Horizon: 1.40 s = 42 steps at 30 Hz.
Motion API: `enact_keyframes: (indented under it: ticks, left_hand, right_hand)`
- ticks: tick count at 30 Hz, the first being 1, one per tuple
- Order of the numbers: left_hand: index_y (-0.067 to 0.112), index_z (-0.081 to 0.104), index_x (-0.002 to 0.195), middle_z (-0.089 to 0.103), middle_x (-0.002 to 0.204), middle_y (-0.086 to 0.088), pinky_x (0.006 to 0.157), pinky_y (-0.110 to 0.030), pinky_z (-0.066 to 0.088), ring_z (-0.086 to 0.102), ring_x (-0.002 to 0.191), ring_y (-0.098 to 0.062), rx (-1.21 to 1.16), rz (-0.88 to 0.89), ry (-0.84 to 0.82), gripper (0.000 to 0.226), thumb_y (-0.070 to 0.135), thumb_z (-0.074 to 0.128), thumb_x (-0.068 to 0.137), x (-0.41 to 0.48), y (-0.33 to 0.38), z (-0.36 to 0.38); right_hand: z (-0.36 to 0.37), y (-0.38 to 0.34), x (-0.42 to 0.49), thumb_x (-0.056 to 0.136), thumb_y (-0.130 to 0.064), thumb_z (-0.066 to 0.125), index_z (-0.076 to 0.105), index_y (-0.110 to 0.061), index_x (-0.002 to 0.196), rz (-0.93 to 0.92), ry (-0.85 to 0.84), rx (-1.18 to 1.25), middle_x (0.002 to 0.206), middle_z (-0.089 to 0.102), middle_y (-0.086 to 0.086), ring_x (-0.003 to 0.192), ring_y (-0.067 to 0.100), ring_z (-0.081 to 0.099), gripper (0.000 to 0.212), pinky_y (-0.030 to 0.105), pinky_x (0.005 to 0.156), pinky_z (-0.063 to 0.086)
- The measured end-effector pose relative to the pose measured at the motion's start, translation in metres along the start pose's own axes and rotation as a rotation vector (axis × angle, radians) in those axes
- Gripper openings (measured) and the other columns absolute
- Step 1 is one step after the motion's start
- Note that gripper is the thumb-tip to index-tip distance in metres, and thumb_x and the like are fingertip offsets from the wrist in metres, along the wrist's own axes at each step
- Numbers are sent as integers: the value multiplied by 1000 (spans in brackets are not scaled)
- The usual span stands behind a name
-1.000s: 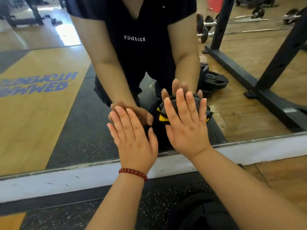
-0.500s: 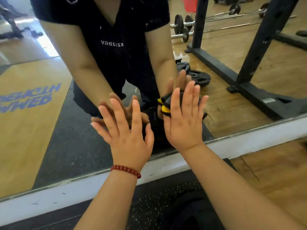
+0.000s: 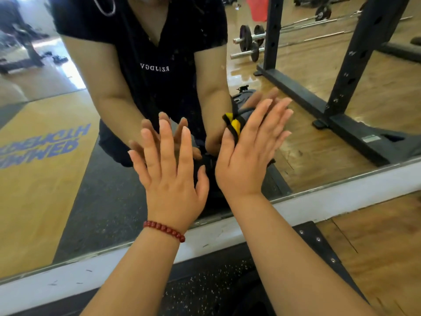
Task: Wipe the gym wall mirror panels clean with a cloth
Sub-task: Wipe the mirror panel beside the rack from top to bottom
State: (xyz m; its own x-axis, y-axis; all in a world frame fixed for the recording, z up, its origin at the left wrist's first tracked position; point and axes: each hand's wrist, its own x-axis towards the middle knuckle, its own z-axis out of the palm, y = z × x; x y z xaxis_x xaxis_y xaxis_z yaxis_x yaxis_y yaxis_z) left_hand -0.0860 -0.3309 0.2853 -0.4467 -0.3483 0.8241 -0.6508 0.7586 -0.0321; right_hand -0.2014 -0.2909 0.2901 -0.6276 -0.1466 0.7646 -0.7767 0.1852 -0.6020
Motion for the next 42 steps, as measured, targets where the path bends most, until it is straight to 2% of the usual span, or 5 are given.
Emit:
enact_keyframes:
  ticks: [10,19,28,35,42]
  left_hand:
    - [4,14,156,9,159,-18,120,-52,-7,-15,150,-26,167,266,78,79,34,52,93,64,-23,-23]
    - [8,9,157,-2,165,-12,120,-55,-2,-9,151,-33,259,339,138,74,38,40,97,59,-27,-10]
    - [6,19,155,11,163,-13,122,-50,0,1,152,-30,187,318,94,70,33,42,95,62,-23,-22]
    - [2,29,152,28,157,-14,123,-44,5,6,152,-25,202,312,195,66,29,47,95,101,-49,-70]
    - [5,14,156,15,161,-9,123,-47,3,0,152,-28,324,365,205,70,32,41,98,100,-61,-55]
  right_hand:
    - [2,19,6,103,-39,30,1,-10,156,-64,29,-85,159,6,23,149,27,-17,67,57,120,-5]
    - [-1,29,24,106,-32,30,4,-16,159,-655,-5,-245,165,-14,2,152,21,-12,61,43,123,-6]
    - [-27,-3,113,99,-19,44,23,-11,155,-996,24,-230,160,30,6,149,23,22,61,42,122,10]
    - [-39,3,120,108,-17,26,36,-12,152,-1357,-391,-171,160,30,3,151,17,19,45,36,124,11]
    - [-40,-28,147,100,-19,45,32,-10,154,-1473,-195,-283,160,30,4,148,19,27,56,38,121,19]
